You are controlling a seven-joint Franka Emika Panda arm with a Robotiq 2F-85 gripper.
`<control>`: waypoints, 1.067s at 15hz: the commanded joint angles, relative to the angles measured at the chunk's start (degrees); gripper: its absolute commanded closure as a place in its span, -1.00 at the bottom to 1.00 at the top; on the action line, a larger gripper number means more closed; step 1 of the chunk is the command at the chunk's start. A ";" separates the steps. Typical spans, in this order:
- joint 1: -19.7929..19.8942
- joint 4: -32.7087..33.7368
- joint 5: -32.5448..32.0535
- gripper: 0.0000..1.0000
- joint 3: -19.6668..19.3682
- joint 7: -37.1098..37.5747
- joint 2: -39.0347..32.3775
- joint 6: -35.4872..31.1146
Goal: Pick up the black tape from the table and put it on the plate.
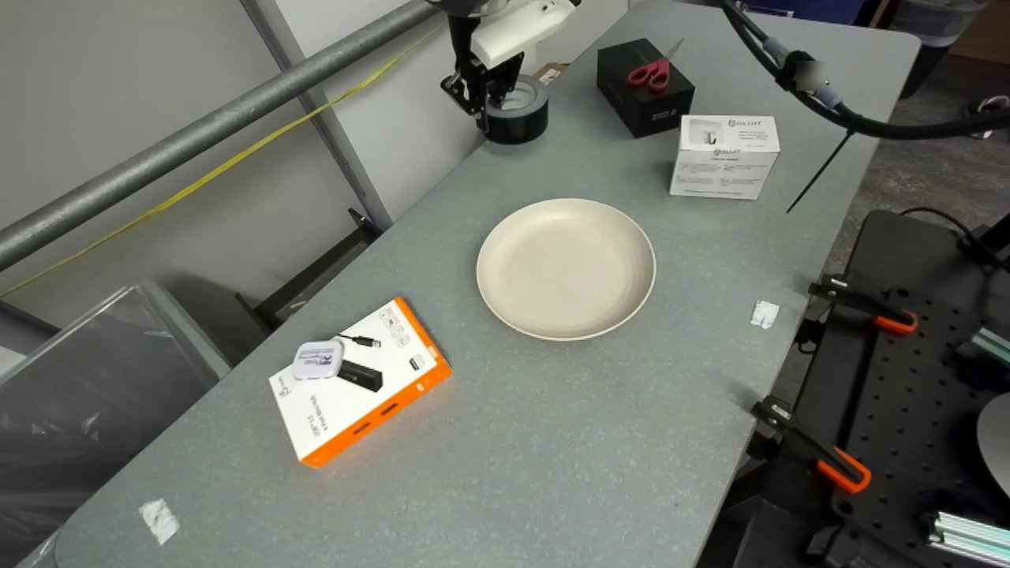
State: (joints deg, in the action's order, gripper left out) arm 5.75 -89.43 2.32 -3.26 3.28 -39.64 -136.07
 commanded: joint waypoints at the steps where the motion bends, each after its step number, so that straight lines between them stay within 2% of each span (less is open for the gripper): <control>1: -2.74 -13.90 -2.70 0.87 0.27 -2.52 11.36 -2.34; 2: -3.57 -16.73 -3.77 0.87 0.18 -2.69 13.70 -2.32; 3: -2.24 -8.16 -1.79 0.49 0.43 -1.54 6.88 -0.10; 6: -3.57 -13.83 -2.93 0.49 0.56 -1.52 11.26 -0.21; 10: -3.49 -15.08 -2.98 0.49 0.45 -1.72 11.96 -0.48; 11: -3.02 -15.31 -2.18 0.87 0.84 -2.41 12.04 -0.17; 16: -4.61 -26.96 -4.18 0.87 2.31 -5.49 19.16 -4.99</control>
State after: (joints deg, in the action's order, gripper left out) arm 2.08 -107.86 -0.60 -1.96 0.16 -26.71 -137.69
